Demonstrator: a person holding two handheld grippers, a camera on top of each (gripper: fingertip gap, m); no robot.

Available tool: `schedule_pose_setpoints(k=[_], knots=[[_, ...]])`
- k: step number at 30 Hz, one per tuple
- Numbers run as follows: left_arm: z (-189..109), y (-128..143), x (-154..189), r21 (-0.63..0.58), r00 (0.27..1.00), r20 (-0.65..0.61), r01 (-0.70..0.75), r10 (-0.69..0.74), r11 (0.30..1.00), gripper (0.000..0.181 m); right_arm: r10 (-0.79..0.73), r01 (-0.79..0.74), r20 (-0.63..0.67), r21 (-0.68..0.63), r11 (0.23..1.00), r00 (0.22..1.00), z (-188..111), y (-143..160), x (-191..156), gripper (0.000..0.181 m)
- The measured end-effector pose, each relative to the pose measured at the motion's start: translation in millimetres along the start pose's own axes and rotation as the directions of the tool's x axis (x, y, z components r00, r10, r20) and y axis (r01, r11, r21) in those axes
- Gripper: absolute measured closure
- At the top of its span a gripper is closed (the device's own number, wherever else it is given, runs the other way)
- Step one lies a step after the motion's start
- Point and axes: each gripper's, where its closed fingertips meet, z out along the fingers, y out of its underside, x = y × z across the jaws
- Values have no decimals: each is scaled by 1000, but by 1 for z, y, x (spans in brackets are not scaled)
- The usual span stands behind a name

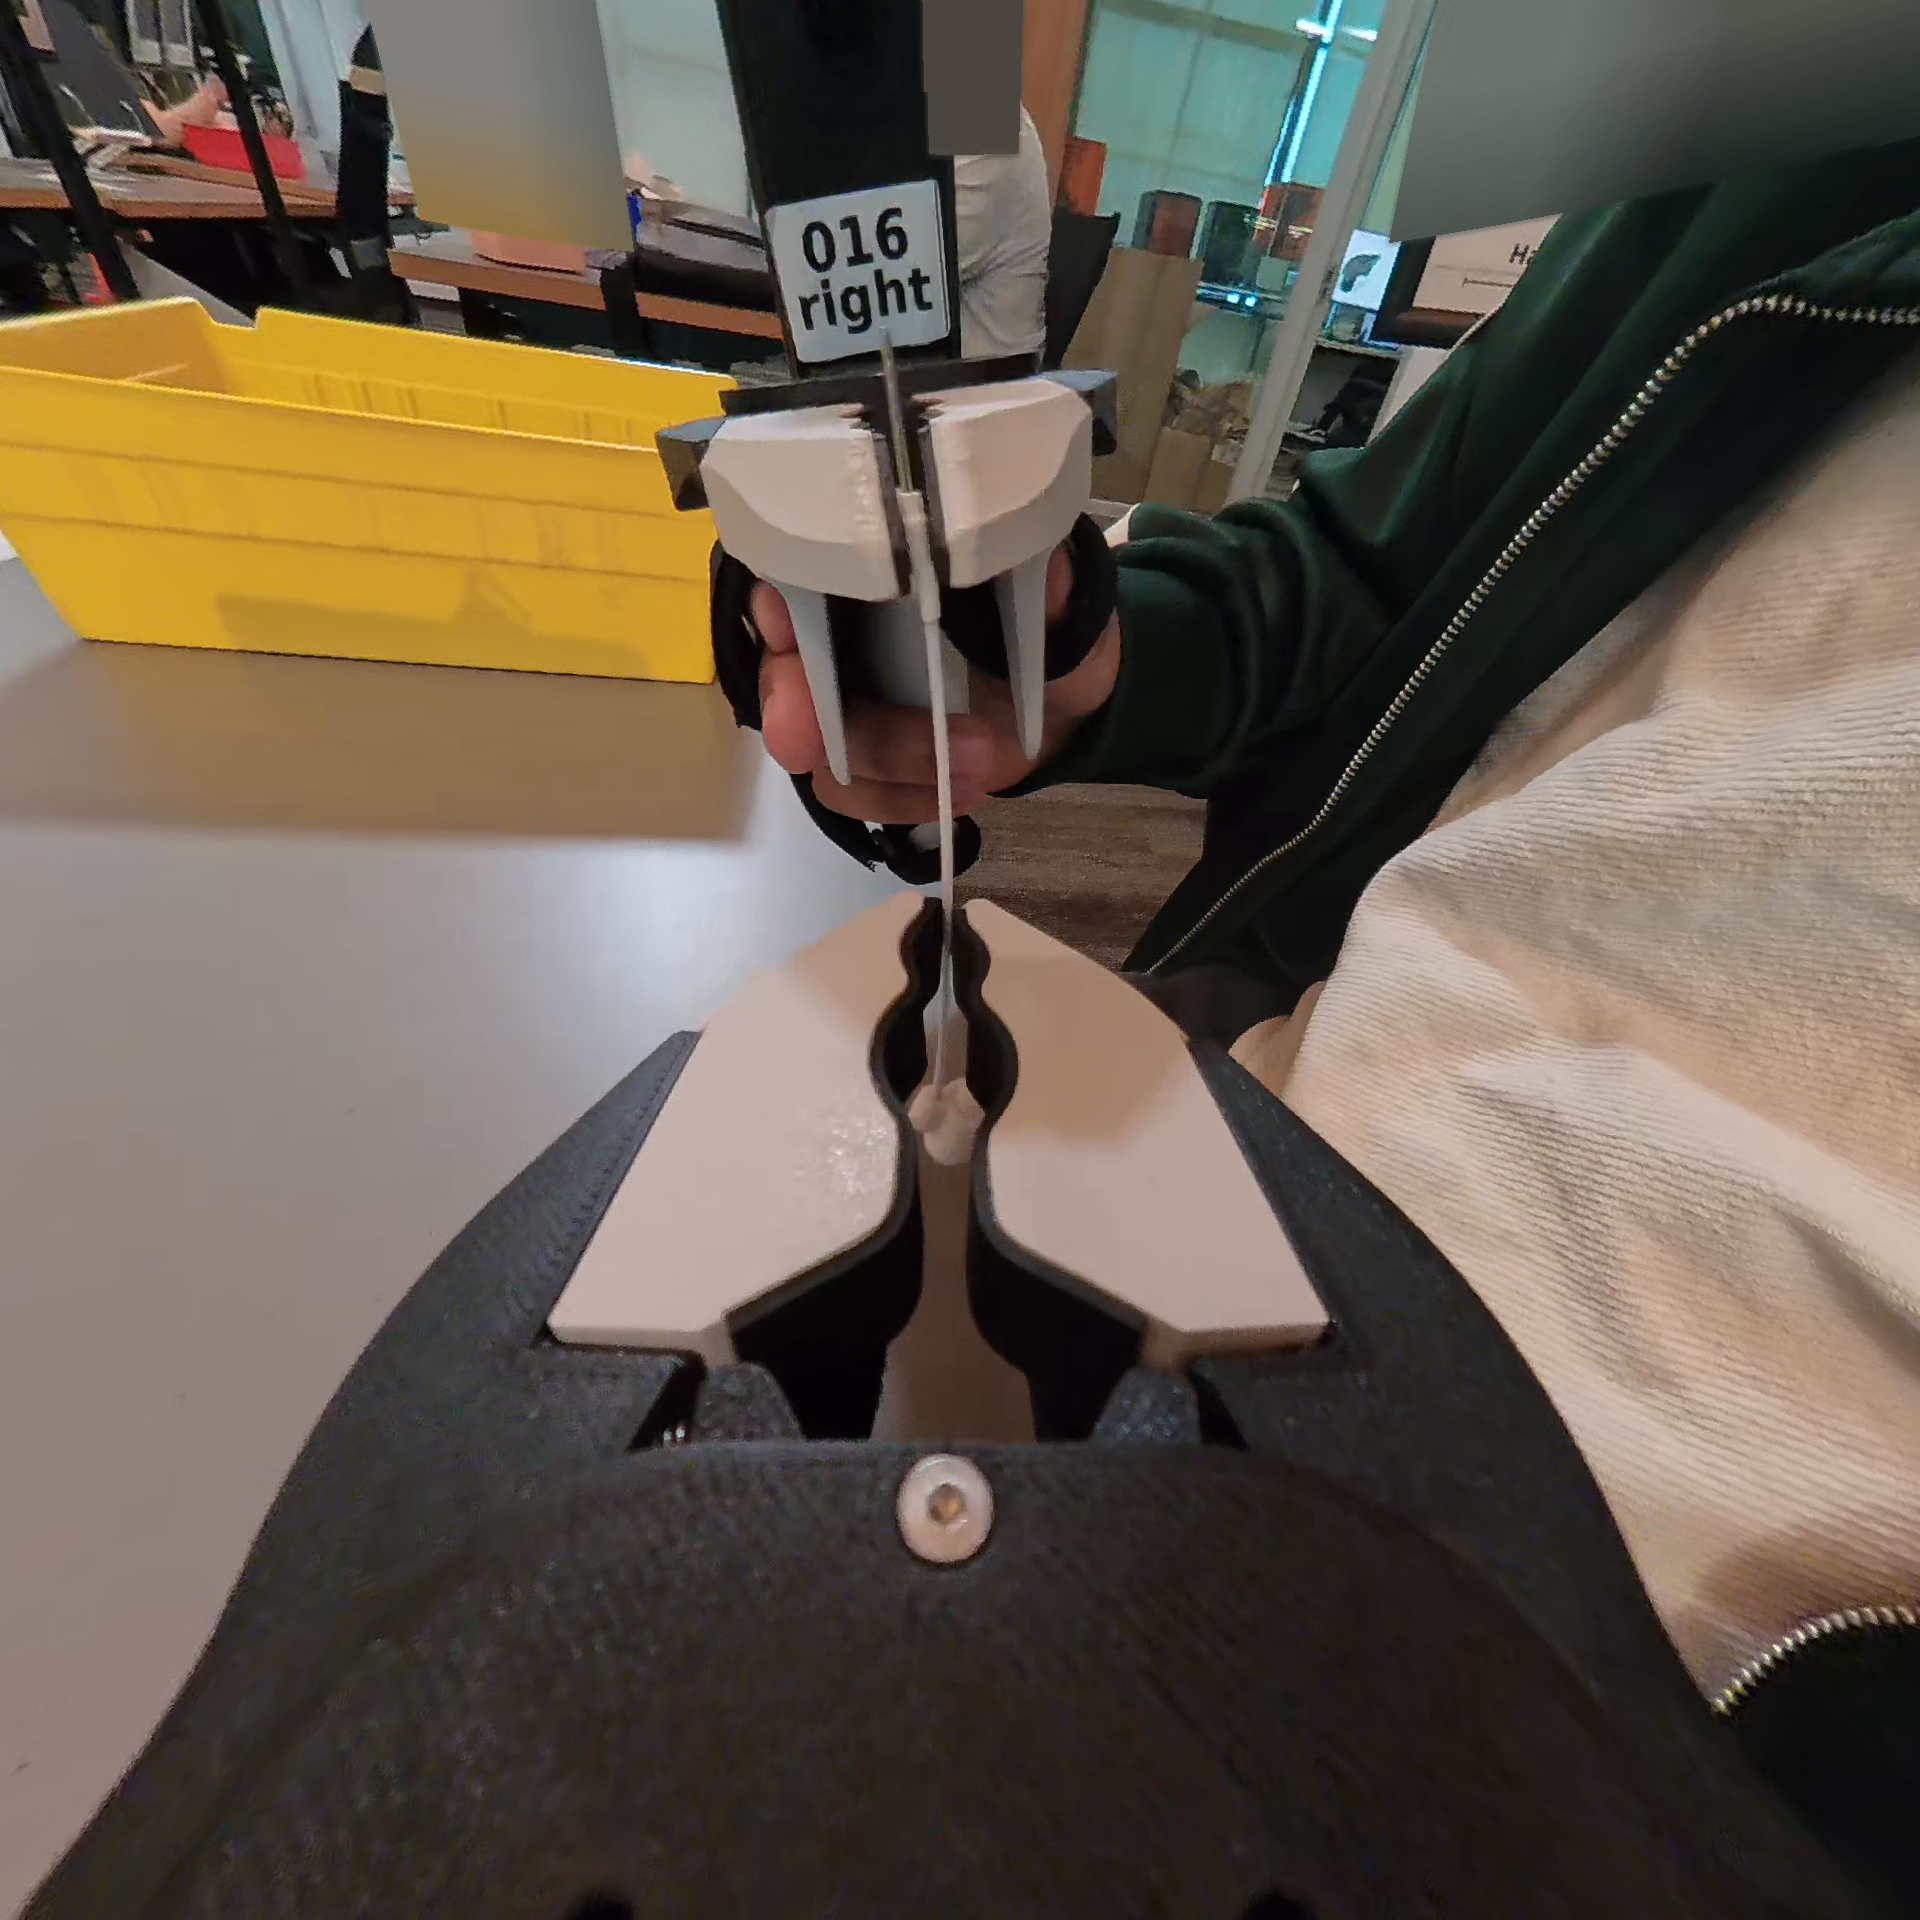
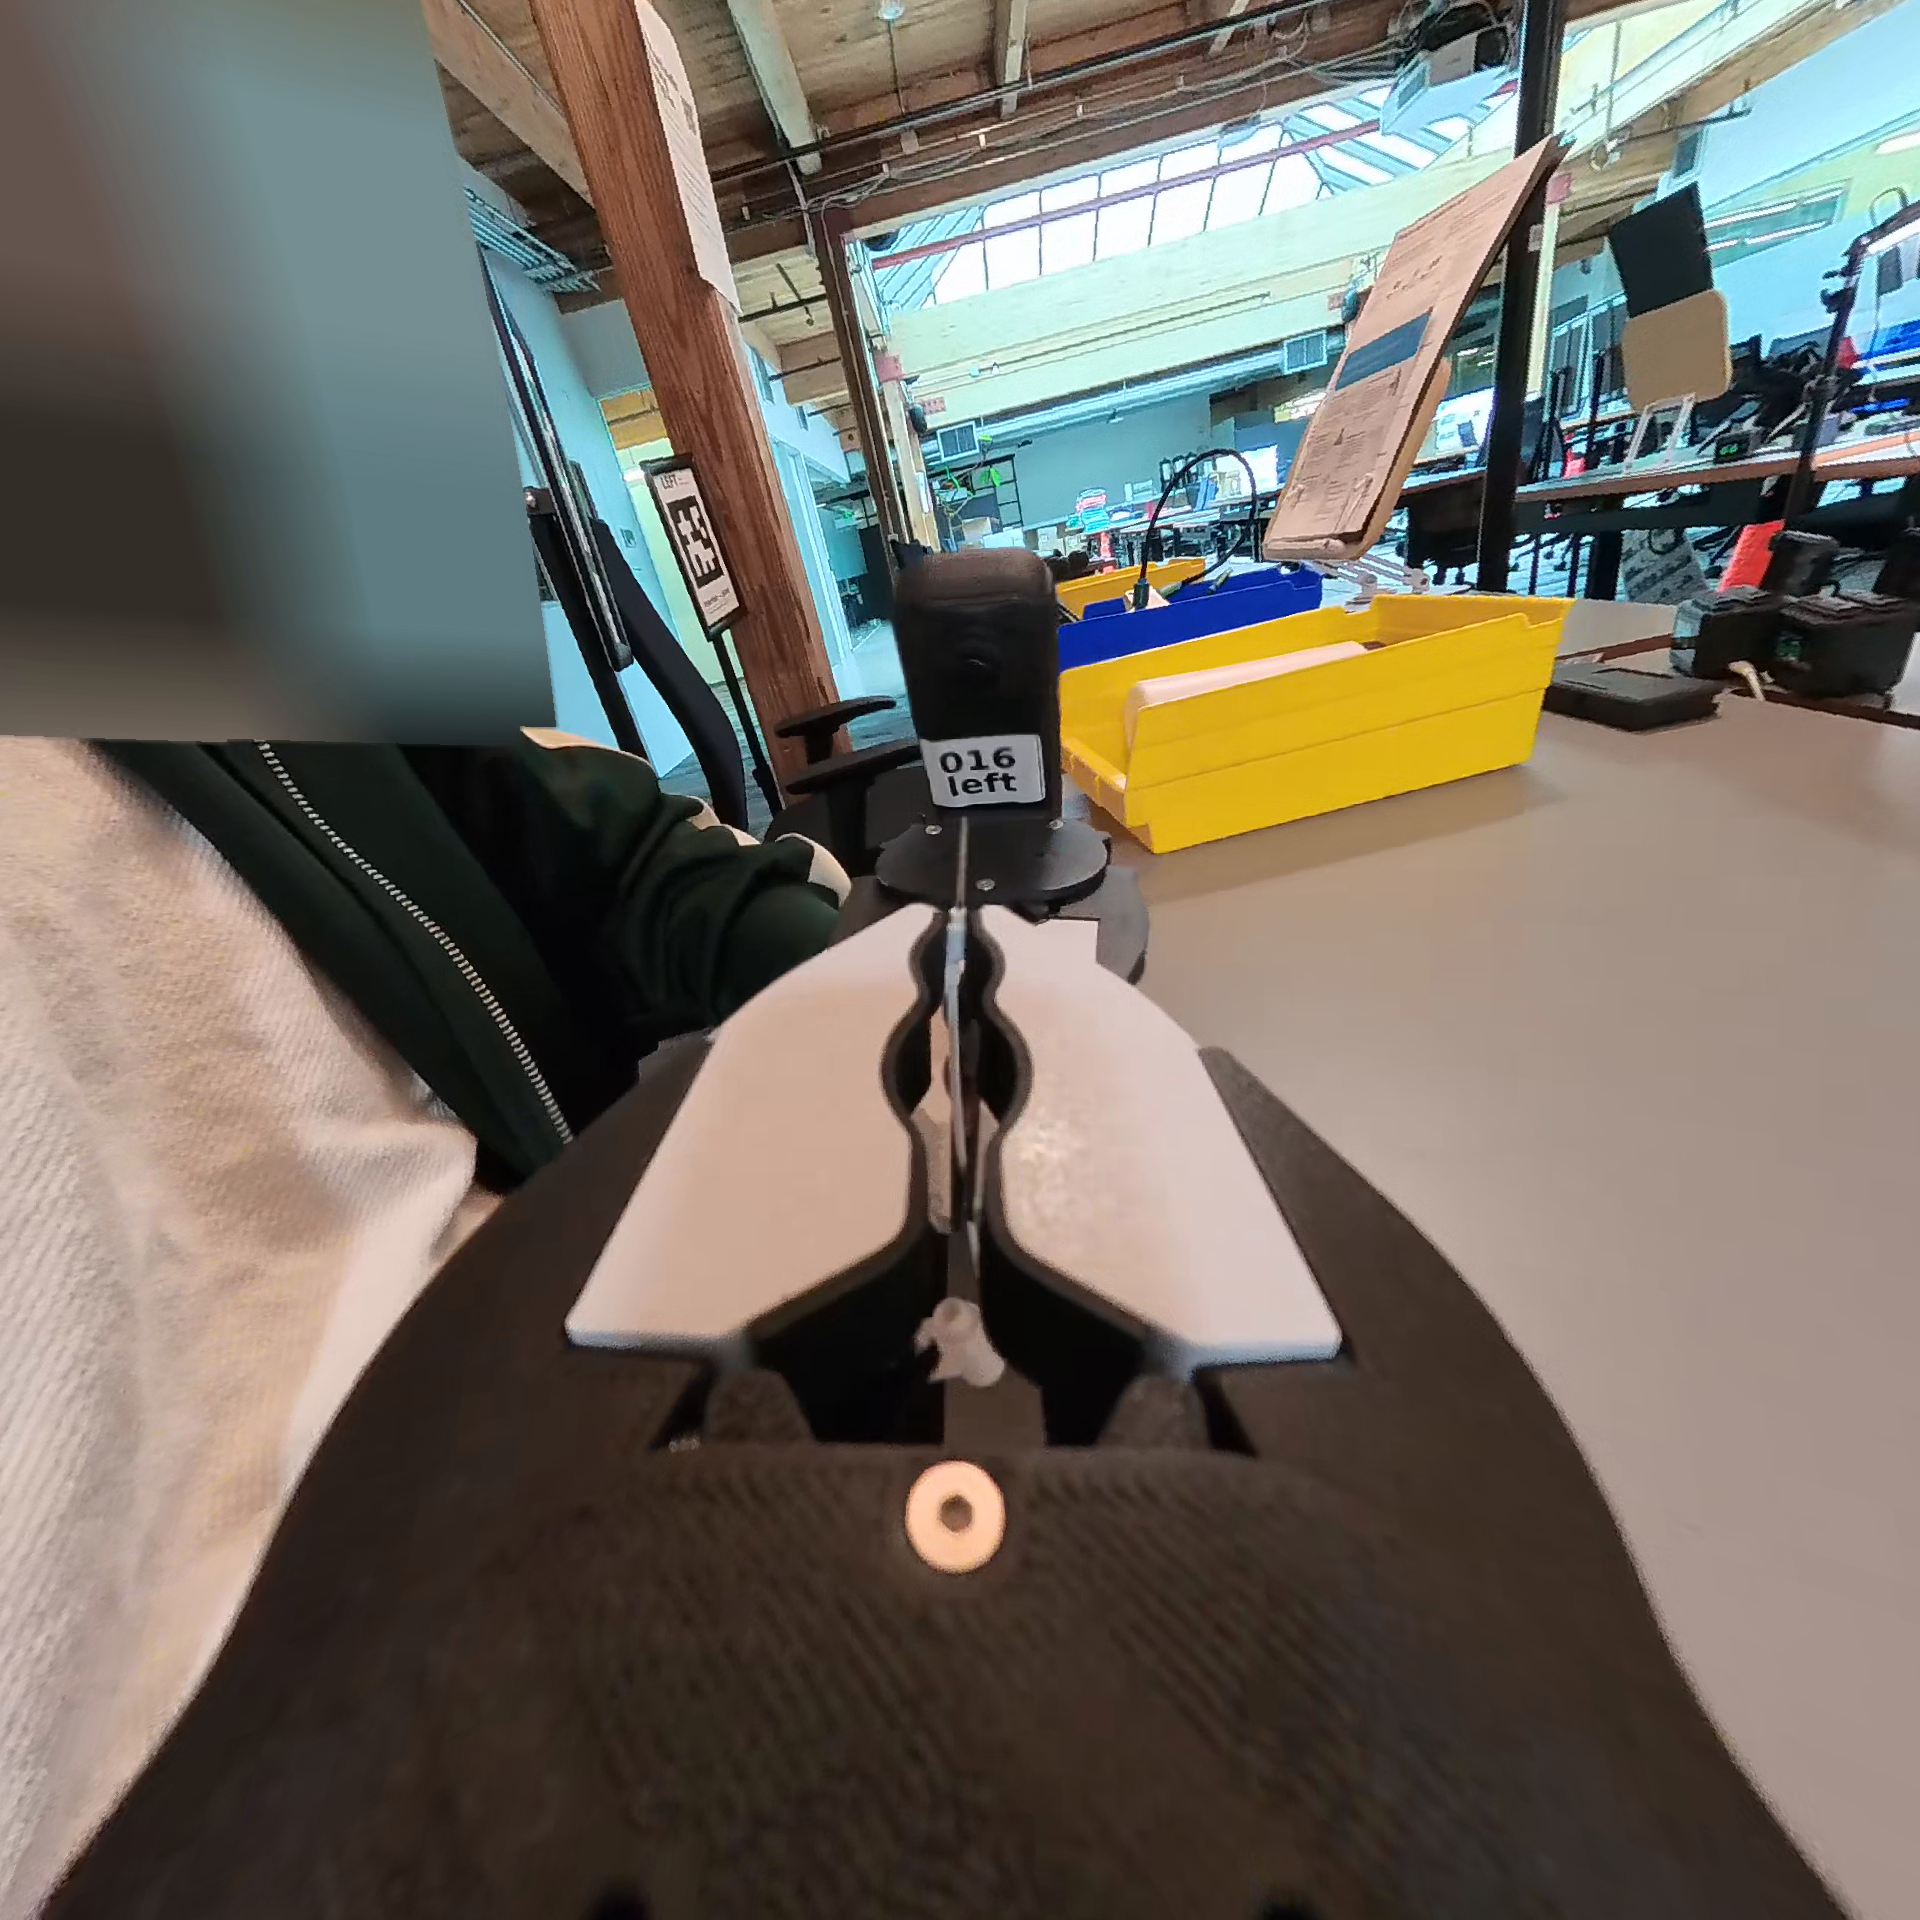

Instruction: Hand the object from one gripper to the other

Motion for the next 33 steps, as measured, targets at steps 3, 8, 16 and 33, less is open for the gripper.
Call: schedule_pose_setpoints(k=[3, 8, 16, 33], knots=[[-2, -5, -1, 21, 1000, 9, 5, -5, 1000, 180, -10, 10, -17, 34, 999, 1000, -3, -5, 3, 176], [-16, -16, -13, 104, 997, 36, 68, -72, 992, 180, -31, 51, -149, 132, 990, 988, -11, -15, 26, 119], [-40, -31, -33, 213, 984, 84, 137, -157, 968, 180, 88, -99, -210, -44, 994, 974, -6, 28, 50, 123], [-38, -39, -22, 179, 989, 146, -26, 0, 983, 180, 311, -351, -206, -199, 915, 928, 9, 67, 39, 135]])
